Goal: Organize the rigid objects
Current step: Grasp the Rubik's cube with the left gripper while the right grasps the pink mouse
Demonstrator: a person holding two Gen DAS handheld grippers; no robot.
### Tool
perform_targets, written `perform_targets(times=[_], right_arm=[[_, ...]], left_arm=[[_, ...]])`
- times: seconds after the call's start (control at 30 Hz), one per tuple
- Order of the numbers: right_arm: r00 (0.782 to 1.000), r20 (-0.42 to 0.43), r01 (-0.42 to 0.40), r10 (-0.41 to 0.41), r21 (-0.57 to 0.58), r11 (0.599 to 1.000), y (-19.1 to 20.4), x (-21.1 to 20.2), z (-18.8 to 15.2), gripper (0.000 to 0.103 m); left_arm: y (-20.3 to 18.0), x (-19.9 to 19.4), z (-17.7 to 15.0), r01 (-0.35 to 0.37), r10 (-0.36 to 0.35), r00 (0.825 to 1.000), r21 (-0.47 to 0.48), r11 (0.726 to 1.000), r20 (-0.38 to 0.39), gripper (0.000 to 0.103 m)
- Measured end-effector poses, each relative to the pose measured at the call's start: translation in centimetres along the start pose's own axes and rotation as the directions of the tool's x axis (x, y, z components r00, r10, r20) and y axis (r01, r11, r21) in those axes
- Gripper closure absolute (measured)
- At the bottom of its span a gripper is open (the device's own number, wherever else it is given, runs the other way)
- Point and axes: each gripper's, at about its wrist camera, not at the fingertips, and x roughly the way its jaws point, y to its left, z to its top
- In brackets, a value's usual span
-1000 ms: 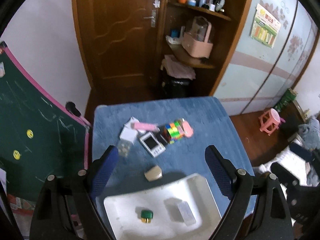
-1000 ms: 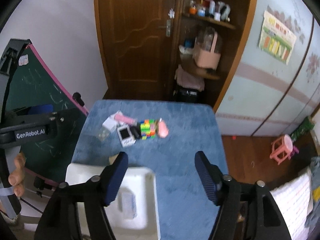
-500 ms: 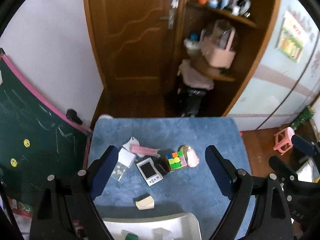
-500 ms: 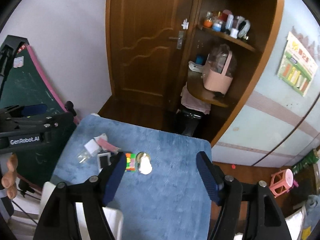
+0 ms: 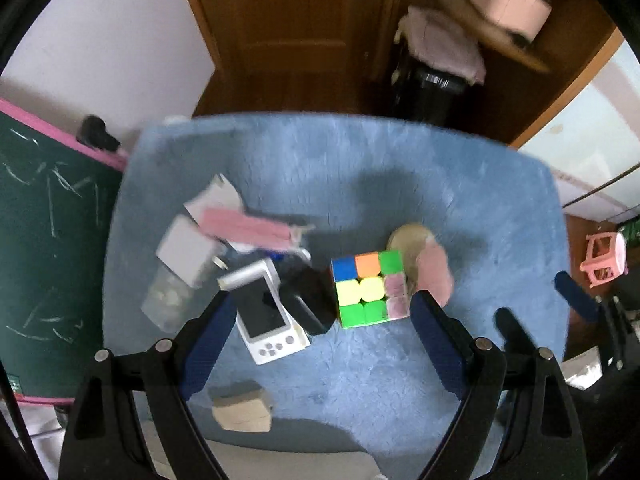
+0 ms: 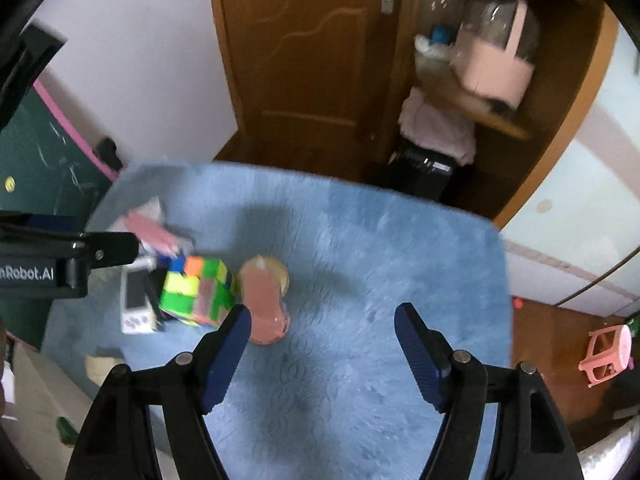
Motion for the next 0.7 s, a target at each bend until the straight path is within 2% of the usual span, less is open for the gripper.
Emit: perform_targets(times=[0.13,0.3,0.4,0.7], right_arm=[[0.995,-0.03,-0.09,0.091,0.026,0.996,0.4,3.7,-2.2,0.028],[0.992,-0.029,-0.124,0.126,0.037,0.992,0.4,5.2,-2.8,0.028],[0.988,-0.029,-0.15,0.151,0.049,0.987,0.3,5.7,-3.2,0.028],[0.984,-0.024,-0.176,0.177,0.041,0.984,0.9,6.3,-3.7,0.028]], left_arm=[[-1.0,3.0,0.0,-0.023,0.022,0.997,-0.011,1.0,-0.074,0.013],[-1.5,5.0,0.1,-0.027,0.022,0.992,-0.044,0.999,-0.127,0.013],[-1.8,5.2,0.3,-0.008,0.0,0.992,-0.067,0.998,-0.129,0.012],[-3.4,6.4,0.7,-0.047,0.032,0.983,-0.083,0.995,-0.182,0.012]])
